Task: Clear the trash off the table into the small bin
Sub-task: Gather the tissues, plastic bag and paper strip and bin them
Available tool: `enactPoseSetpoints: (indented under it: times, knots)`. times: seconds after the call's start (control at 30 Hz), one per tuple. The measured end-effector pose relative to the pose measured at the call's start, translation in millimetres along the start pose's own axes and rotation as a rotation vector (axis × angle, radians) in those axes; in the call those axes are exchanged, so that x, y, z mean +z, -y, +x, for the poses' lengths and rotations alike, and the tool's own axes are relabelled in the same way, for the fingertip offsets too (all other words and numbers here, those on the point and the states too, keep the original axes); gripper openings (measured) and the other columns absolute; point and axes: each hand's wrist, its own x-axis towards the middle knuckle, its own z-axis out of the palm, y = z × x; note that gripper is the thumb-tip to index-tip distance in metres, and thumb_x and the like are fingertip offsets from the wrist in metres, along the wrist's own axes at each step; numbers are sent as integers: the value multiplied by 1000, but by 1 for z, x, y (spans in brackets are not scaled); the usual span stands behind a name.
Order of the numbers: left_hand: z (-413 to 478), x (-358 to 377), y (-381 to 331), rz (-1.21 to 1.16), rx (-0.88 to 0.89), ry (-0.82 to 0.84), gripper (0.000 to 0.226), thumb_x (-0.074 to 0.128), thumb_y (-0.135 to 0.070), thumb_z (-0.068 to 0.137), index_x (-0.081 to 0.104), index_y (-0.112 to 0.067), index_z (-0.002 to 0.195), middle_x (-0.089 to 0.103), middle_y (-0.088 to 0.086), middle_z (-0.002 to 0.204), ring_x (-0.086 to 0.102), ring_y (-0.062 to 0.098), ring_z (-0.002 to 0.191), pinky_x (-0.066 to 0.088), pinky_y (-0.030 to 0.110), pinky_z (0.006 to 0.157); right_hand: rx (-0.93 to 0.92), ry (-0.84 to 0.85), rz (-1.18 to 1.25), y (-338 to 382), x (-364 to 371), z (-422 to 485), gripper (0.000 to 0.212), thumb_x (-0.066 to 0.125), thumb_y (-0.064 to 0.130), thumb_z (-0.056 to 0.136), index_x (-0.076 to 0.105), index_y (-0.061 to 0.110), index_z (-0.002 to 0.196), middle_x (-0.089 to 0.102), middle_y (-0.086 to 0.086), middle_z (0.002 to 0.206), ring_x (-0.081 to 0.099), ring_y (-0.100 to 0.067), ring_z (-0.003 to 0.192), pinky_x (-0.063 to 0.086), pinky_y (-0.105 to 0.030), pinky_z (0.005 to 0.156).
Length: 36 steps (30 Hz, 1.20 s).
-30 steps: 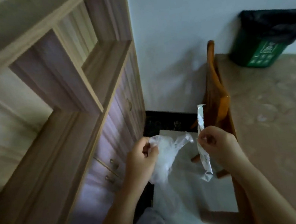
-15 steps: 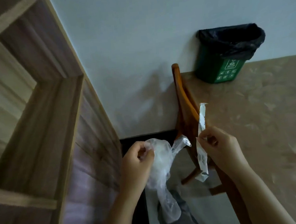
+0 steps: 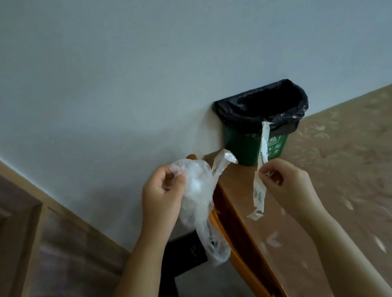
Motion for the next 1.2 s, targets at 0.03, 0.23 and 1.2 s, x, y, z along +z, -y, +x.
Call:
enactPoseSetpoints:
  times: [0.03,0.23,1.2]
  knots:
    - [11,8,0,-22,16,17,6,59,-32,72,63,-37,70,64,-21,65,55,-4,59,42,9,55,15,-8,-5,-3,-2,9,12,64,3,78,62,15,76,56,12,70,53,-1,63,39,0,60]
    - [72,47,8,-168,11,113,8,61,-26,73,63,-33,69,60,-16,62,52,3,60,43,14,57,65,-132,-45,-17,-18,71,11,63,1,78,62,12,75,61,-5,70,54,-14,62,41,-5,59]
    - [286,174,-9,-320,208,506,9,59,-28,77,59,-30,69,59,-20,61,50,0,56,41,13,54,468,-257,-321,-77,-5,217,26,63,23,82,59,18,107,61,-2,99,55,-17,88,42,-28,76]
